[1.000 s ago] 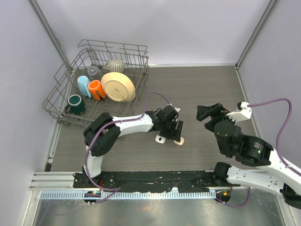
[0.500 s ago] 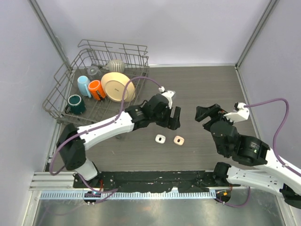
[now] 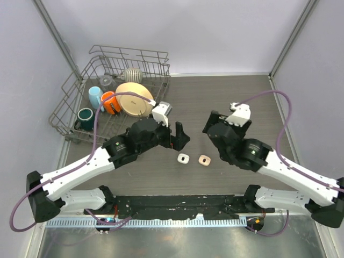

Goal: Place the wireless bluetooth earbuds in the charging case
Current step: Reset both arms

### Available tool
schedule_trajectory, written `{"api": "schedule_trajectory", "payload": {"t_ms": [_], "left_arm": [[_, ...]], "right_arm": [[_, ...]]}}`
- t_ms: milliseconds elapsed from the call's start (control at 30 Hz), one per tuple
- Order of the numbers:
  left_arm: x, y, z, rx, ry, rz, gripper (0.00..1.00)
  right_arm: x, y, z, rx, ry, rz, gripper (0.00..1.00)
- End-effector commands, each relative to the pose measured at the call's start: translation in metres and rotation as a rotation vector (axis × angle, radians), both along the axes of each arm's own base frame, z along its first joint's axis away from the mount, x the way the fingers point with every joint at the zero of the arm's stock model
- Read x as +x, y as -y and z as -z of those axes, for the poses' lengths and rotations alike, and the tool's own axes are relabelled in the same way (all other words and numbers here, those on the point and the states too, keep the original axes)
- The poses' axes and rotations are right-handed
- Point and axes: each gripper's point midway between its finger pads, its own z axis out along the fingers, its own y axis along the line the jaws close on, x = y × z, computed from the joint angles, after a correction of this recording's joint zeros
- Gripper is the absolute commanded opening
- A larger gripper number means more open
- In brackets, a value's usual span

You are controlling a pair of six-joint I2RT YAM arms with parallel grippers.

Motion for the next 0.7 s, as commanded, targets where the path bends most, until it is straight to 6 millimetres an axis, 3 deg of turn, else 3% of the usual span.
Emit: {"api": "schedule_trajectory", "payload": {"t_ms": [0, 67, 100, 133, 233, 400, 667], "left_arm": [[0.007, -0.014, -0.031, -0.072, 0.087, -0.075, 1.0], [0.005, -0.021, -0.042, -0.104, 0.106, -0.085, 1.0], [0.005, -0.026, -0.04, -0.106, 0.112, -0.105, 1.0], [0.005, -0.028, -0.042, -0.115, 0.122, -0.107, 1.0], [-0.001, -0.04, -0.043, -0.085, 0.168, -0.091, 1.0], [0.002, -0.067, -0.043, -0.041, 0.182, -0.167, 1.0], [0.029, -0.096, -0.029, -0.041, 0.1, -0.221, 1.0]], "right_arm": [[0.025, -0.013, 0.005, -0.044, -0.096, -0.066, 1.0], [0.041, -0.004, 0.021, -0.035, -0.165, -0.044, 1.0], [0.042, -0.013, 0.03, -0.012, -0.213, -0.112, 1.0], [0.054, 0.001, 0.04, 0.004, -0.249, -0.08, 1.0], [0.058, 0.01, 0.058, 0.066, -0.317, -0.092, 1.0], [0.067, 0.047, 0.063, 0.097, -0.323, -0.036, 1.0], [0.069, 0.119, 0.077, 0.12, -0.354, 0.114, 1.0]]}}
